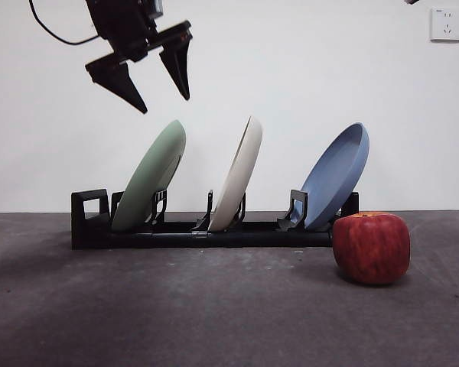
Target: Take the green plate from the plate rack,put the plate on the table,take the apple from the table,put the apple in the plate
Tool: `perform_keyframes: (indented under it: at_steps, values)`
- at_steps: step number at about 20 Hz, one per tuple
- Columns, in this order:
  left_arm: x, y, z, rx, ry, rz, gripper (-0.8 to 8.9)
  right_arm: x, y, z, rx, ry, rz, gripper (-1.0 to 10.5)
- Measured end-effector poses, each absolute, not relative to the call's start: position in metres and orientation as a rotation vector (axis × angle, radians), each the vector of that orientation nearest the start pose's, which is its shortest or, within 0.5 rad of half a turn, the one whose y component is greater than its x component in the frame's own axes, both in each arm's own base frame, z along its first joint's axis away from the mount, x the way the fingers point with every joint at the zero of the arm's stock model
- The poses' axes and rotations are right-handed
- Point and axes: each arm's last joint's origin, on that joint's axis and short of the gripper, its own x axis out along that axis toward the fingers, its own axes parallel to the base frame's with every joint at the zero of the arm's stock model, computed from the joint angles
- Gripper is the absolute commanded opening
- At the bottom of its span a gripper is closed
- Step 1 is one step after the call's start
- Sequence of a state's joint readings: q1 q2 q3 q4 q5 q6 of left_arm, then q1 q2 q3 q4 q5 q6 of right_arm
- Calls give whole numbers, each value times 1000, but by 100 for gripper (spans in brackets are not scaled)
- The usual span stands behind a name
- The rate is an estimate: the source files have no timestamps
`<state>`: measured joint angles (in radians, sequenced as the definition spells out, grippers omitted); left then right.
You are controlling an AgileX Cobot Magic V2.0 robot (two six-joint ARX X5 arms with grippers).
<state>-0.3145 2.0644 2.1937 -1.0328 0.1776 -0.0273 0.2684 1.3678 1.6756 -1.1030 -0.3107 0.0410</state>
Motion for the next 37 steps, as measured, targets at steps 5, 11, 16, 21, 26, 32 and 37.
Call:
perform_keyframes:
  at_steps: [5, 11, 16, 21, 26, 32, 37]
  values:
    - [420, -144, 341, 42, 952, -445, 436, 238, 74, 425, 55, 818, 531, 535]
    - [419, -154, 337, 54, 962, -465, 400, 238, 74, 425, 55, 818, 531, 534]
    - [419, -158, 335, 64, 964, -463, 274, 238, 74, 425, 55, 818, 531, 534]
    - [421, -159, 331, 69, 976, -455, 132, 238, 74, 425, 55, 818, 531, 534]
    - [421, -159, 331, 65, 976, -462, -9, 238, 74, 425, 55, 818, 531, 533]
    - [419, -161, 330, 47, 999, -466, -9, 238, 74, 425, 54, 818, 531, 532]
    - [413, -169, 355, 56, 939, -488, -9, 238, 74, 425, 54, 818, 531, 532]
